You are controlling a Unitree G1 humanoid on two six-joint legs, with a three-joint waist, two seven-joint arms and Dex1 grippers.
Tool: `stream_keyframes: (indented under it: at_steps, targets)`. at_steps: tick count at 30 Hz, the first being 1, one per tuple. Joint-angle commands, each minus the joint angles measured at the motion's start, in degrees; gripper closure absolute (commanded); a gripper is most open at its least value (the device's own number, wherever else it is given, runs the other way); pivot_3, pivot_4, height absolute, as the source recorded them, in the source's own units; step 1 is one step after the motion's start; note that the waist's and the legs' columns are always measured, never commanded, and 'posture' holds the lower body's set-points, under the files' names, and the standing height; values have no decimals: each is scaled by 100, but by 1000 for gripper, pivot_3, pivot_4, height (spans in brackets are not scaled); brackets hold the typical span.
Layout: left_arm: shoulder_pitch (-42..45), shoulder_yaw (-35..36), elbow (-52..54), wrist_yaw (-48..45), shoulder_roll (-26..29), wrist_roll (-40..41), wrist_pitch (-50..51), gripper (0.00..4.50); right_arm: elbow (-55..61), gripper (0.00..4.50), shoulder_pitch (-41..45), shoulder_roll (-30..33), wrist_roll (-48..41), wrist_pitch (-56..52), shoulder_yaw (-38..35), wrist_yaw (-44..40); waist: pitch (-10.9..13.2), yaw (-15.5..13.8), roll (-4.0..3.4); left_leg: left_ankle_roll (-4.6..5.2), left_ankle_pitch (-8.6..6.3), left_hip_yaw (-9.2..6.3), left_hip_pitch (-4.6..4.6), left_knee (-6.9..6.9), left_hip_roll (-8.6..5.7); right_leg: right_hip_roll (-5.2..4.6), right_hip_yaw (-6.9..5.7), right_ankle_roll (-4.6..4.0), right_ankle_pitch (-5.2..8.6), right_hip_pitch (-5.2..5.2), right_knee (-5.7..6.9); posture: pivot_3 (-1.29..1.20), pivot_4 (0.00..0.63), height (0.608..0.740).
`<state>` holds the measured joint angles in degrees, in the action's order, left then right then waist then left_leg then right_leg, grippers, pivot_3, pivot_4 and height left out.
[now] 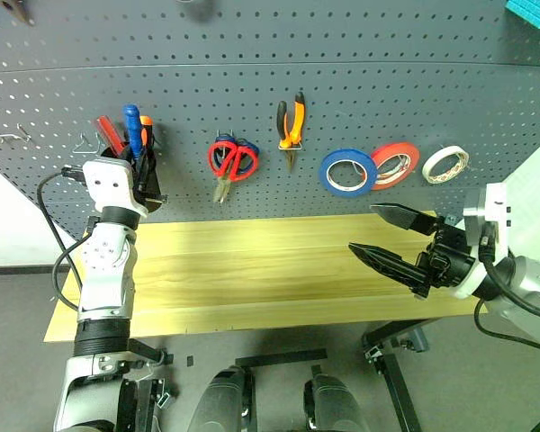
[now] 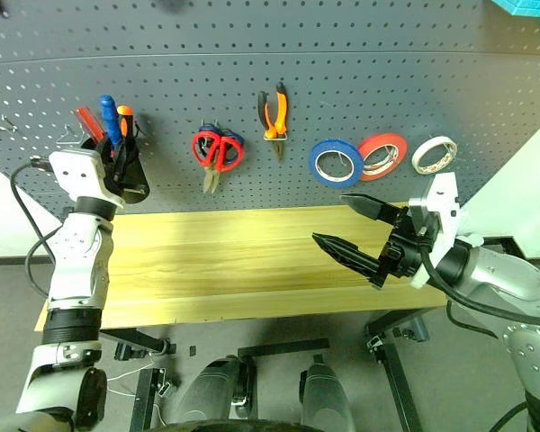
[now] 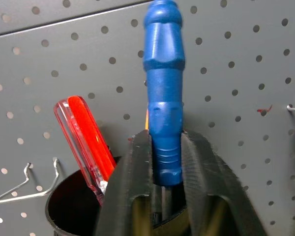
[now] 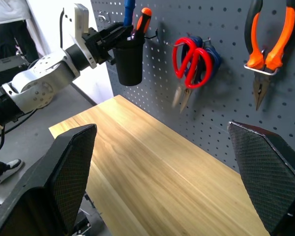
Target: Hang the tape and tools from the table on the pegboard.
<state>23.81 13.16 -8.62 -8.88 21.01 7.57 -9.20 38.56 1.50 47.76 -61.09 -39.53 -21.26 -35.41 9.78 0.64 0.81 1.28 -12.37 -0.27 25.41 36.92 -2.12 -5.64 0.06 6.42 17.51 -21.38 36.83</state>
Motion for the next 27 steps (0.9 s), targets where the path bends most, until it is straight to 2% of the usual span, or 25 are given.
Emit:
stream_keyframes:
  at_steps: [1,7,8,16,22,27]
  targets:
    - [5,166,208,-62,58,203,204,2179,14,0,115,-7,67,127,-27,-79,0,-1,0,0,0,0,0,-2,0,0,0,0,0,-1,0,-27,183,740]
    - [-38,108,344,-130,51,234,304,266,-57,0,191,-28,167,142,25,-149,0,-4,-1,-1,0,0,1,-10,0,0,0,0,0,0,-15,-23,171,740]
    - [-50,90,414,-165,29,270,324,63,-66,0,203,-33,184,147,34,-161,0,-4,-1,-1,-1,0,2,-12,0,0,0,1,0,0,-20,-22,169,740]
    - [224,-37,966,-568,-20,632,395,63,-305,0,514,-175,579,352,327,-323,-14,-63,1,-2,-1,3,5,-49,-4,2,-4,24,-14,-2,-56,2,106,740]
    - [841,-252,1783,-963,125,997,1016,63,-737,0,986,-390,1105,766,636,-558,-175,-204,4,-46,27,8,10,-72,-16,12,-17,33,-19,-12,-61,43,0,740]
    - [1112,-365,2116,-1383,286,1363,1591,63,-1092,0,1302,-559,1521,1136,801,-752,-367,-301,-1,-53,34,24,-11,-70,-17,34,-21,40,-21,9,-61,64,0,740]
